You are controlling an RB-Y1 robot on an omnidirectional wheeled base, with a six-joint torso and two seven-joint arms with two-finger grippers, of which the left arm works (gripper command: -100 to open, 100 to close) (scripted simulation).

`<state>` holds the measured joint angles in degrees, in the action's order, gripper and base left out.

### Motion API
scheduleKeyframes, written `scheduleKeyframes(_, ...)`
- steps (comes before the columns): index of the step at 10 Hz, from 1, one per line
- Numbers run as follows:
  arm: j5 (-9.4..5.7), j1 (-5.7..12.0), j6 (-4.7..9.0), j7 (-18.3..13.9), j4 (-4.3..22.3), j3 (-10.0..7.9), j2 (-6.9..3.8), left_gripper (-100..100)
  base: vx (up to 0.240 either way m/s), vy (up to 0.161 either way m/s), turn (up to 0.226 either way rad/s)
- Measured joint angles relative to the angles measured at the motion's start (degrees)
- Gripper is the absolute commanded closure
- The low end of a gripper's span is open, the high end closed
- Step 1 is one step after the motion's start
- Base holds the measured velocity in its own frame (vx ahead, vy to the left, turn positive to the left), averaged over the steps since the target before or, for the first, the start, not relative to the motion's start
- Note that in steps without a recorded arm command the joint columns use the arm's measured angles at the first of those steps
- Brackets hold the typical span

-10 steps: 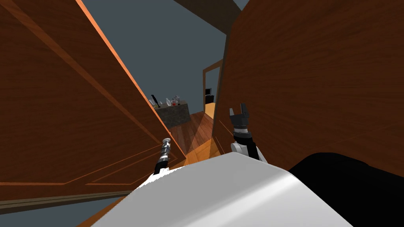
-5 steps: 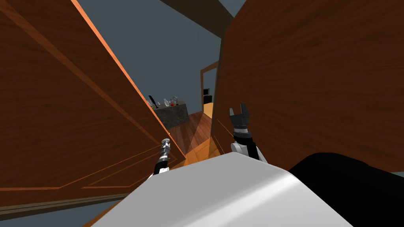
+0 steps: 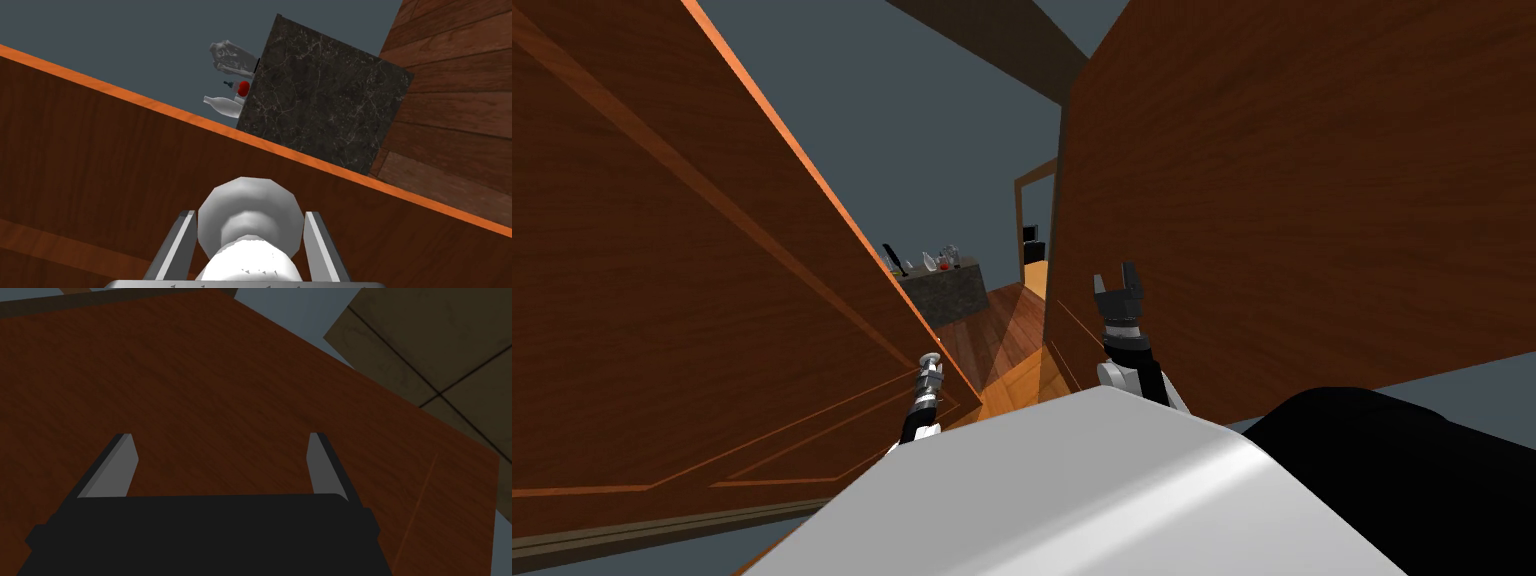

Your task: Pull the door open

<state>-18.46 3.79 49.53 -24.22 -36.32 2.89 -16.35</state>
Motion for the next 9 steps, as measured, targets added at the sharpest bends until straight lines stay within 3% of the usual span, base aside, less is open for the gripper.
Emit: scheduleKeyframes(9, -4.19, -0.02, 0.03, -11.98, -0.41, 1.12, -0.52, 100, -0.05, 0.01, -0.058)
